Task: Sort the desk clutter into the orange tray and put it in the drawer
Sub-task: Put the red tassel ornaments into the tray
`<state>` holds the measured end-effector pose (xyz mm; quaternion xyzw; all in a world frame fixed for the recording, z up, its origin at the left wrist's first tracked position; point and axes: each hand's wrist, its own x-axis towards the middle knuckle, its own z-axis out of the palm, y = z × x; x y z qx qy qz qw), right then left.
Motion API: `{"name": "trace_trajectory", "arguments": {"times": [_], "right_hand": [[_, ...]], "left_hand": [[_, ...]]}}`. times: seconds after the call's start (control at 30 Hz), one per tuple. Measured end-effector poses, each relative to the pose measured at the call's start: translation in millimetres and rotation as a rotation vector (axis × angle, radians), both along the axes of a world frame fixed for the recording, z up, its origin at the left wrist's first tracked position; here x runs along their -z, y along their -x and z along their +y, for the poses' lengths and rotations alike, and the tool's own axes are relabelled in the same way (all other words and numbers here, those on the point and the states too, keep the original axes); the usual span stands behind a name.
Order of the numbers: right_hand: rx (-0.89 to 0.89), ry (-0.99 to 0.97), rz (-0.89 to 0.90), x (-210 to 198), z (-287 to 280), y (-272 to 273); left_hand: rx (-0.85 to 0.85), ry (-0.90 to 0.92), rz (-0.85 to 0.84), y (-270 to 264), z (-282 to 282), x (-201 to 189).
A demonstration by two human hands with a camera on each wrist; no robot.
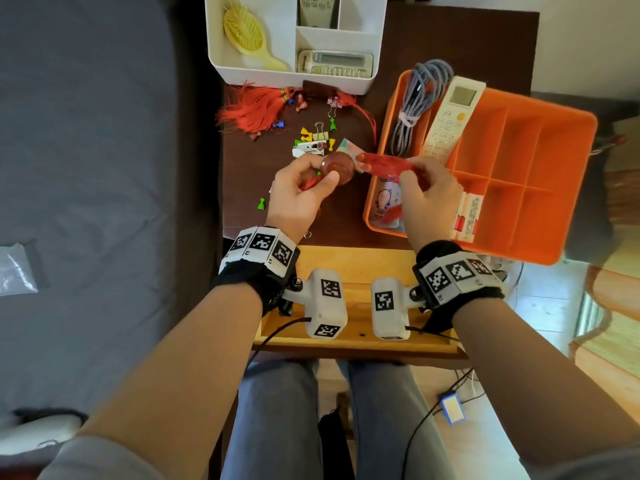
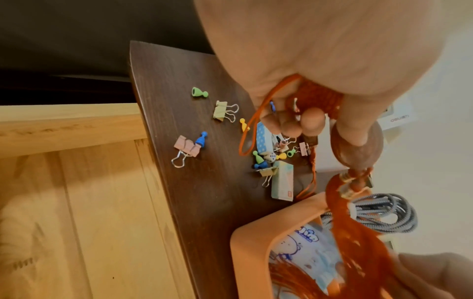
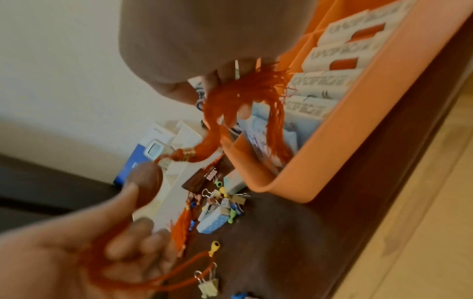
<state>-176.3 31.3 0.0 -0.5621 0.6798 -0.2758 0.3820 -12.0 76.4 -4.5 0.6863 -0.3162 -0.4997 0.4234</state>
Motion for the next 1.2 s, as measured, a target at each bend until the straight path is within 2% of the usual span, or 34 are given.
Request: {"name": "trace_trajectory", "arguments": {"times": [0.13,0.2,0.33,0.47,0.5,0.57,0.63,0.7,0.77,0.9,1.03,1.2], "right_hand": [[-0.298,0.105,0.1,0,3,0],[-0.413,0.074,0.067,-1,1,-4],[-0.435,-0.128,-0.169,-15,-4,-11],[-0.487,-0.182,-0.164,-17,-5,-10],[-0.47,-0.192,-0.182,-15,-5,-9],[-0.421,-0.208,-0.213,-12,-7,-8],[-0.394,-0.22,-0.248,-12,-8,-7],[-0.377,-0.243,-0.286,-15,-8,-7],[-0.355,-0.272,-0.329,-17,-9,-8],[-0.336,-0.291,-0.404,-20,-9,-9],[-0.382,-0.329,-0.432,-22,-9,-8],[-0.366,-0.465,-0.459,-23,-5,-7]], "left_hand": [[0.086,0.009,0.039,9,-3,-11],[0.108,0.003,0.042,12,-4,-16],[0.079,-0.014,0.034,12,-6,-19],[0.071,0.01,-0.058,8,-5,-10],[0.073,0.025,-0.101,8,-4,-6],[0.071,0.022,-0.29,8,-1,2],[-0.025,0.004,-0.509,6,1,3],[-0.129,0.029,-0.607,3,1,2],[-0.104,0.032,-0.525,2,0,-1],[0.001,-0.062,-0.238,8,-2,-8],[0.102,-0.078,-0.008,12,-4,-10],[0.005,-0.085,0.176,13,-9,-10]]}}
